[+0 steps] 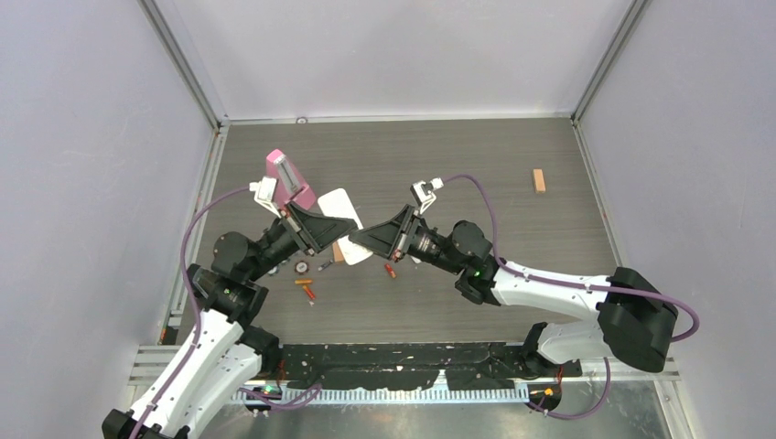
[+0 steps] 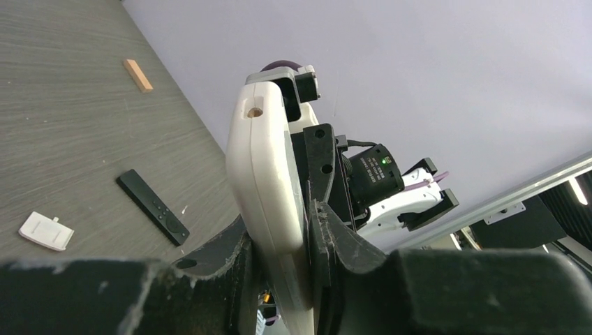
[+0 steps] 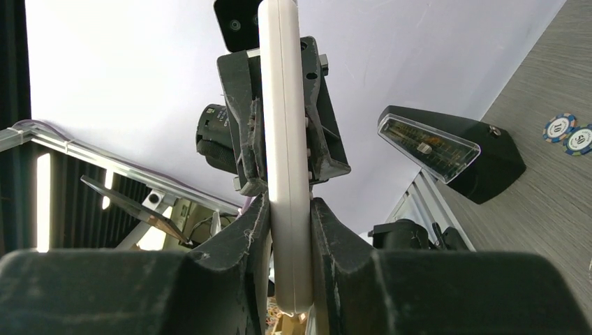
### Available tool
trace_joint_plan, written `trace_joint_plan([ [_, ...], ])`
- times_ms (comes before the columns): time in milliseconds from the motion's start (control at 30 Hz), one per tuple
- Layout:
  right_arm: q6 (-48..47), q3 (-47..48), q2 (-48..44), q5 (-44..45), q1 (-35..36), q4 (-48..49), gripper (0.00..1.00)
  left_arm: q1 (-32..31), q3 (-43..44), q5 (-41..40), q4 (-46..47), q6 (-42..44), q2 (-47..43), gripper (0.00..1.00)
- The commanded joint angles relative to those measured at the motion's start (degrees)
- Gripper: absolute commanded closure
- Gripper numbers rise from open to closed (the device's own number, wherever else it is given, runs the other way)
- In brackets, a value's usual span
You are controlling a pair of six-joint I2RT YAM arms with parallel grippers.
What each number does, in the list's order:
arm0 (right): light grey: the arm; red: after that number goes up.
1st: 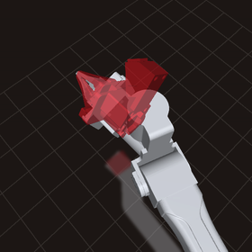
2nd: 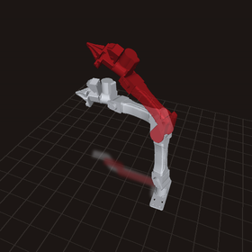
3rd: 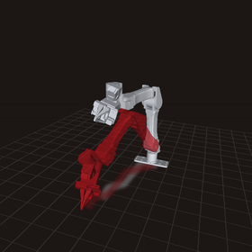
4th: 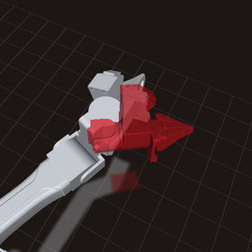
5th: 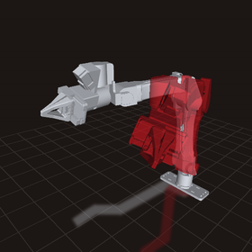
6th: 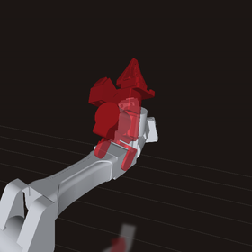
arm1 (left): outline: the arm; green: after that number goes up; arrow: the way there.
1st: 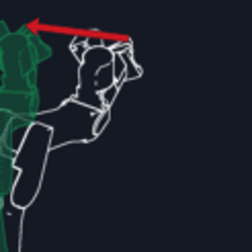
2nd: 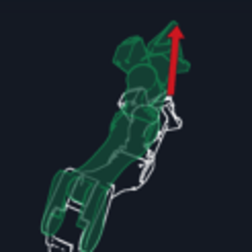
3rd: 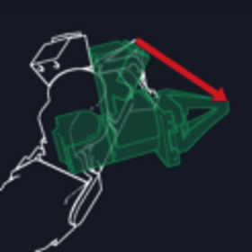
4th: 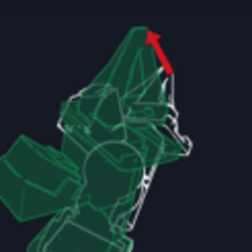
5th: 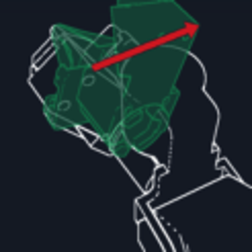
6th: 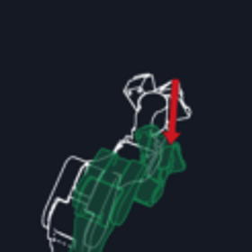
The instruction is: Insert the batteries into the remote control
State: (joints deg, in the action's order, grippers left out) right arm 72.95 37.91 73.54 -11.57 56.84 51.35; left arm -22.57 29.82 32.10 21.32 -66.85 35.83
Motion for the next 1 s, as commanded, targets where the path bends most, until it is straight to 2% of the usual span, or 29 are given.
trace_joint_plan([
  [0,2.5,-0.33,-2.03,2.95,0.29,0.34,0.89,-0.11,1.98,-1.91,-0.5,7.91,-1.01,1.0],
  [33,2.09,-0.44,-2.84,3.0,0.29,-0.41,0.78,-0.11,2.27,-2.01,-1.69,8.77,-1.05,1.0],
  [67,1.07,-0.73,-3.34,3.01,0.29,-1.84,0.72,-0.11,2.74,-2.12,-3.16,9.9,-1.14,1.0],
  [100,0.45,-0.99,-4.88,3.25,0.22,-2.69,0.56,-0.11,3.27,-2.41,-5.34,11.5,-1.36,1.0],
  [133,-1.6,-1.52,-5.85,3.8,0.17,-4.95,0.49,-0.11,4.03,-3.03,-8.12,13.24,-1.57,1.0],
  [167,-2.95,-1.7,-8.04,3.85,-0.31,-6.49,0.38,-0.11,4.86,-3.76,-10.87,15.2,-1.9,1.0],
  [233,-7.12,-1.3,-11.6,2.99,-1.84,-14.14,0.26,-0.11,6.61,-5.84,-17.12,19.56,-2.46,1.0],
  [300,-11.92,-0.39,-14.89,2.62,-3.52,-23.81,0.23,-0.11,9.09,-11.38,-25.89,23.54,-2.84,1.0],
  [467,-30.18,6.3,-16.92,7.09,-5.06,-53.77,0.25,-0.06,14.22,-23.85,-42.12,30.03,-2.31,1.0],
  [533,-35.68,9.02,-13.3,10.43,-4.9,-61.53,0.31,-0.11,15.12,-27.67,-46.37,30.71,-2.22,1.0],
  [567,-38.49,10.47,-12.13,12.3,-4.63,-64.53,0.37,-0.11,15.38,-28.83,-47.79,30.82,-2.12,1.0],
  [733,-44.72,16.33,0.79,20.74,-1.22,-70.32,0.61,-0.12,17.13,-34.48,-54.23,29.54,-2.11,1.0],
  [800,-47.71,19.21,6.36,23.08,0.3,-71.76,0.67,-0.11,17.35,-35.3,-55.48,29.09,-2.31,1.0],
  [967,-53.07,25.22,17.03,24.12,1.76,-74.05,0.66,-0.11,16.83,-31.55,-55.69,27.6,-1.84,1.0],
])
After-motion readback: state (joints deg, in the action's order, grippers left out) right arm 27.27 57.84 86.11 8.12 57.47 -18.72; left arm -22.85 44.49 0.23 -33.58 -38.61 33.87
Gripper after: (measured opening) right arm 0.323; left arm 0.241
